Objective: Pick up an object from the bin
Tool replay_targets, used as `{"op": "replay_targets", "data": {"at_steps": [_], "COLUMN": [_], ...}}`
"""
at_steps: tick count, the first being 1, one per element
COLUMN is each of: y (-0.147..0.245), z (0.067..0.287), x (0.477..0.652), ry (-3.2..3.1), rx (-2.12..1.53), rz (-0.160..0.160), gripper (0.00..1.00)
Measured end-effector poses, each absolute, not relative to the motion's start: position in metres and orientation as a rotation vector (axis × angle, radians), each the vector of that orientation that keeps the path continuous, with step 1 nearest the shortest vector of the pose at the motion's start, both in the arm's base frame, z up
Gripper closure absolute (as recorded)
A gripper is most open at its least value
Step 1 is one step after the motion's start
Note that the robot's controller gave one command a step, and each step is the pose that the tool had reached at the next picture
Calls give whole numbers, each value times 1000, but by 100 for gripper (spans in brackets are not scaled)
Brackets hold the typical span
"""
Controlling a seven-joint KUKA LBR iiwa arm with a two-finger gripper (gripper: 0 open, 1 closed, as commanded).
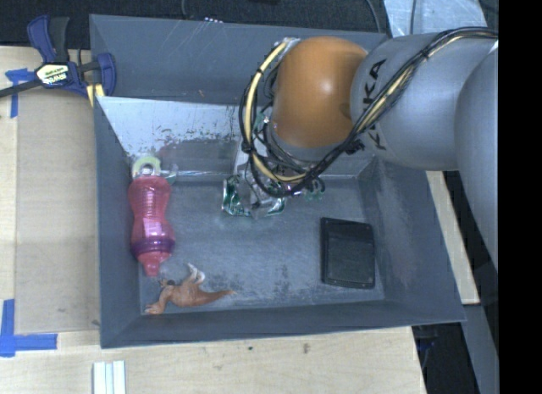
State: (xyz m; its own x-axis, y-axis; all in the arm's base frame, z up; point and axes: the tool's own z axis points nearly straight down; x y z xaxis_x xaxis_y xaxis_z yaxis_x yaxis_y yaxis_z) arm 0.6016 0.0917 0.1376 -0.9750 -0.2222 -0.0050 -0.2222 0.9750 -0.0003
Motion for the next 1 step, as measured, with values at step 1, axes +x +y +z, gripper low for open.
{"op": "replay_targets", "data": {"at_steps": [1], "y": [92], "z": [137], "x": [573], "ry": [3111], "rx": [-339], "rz": [1], "gripper": [100]}}
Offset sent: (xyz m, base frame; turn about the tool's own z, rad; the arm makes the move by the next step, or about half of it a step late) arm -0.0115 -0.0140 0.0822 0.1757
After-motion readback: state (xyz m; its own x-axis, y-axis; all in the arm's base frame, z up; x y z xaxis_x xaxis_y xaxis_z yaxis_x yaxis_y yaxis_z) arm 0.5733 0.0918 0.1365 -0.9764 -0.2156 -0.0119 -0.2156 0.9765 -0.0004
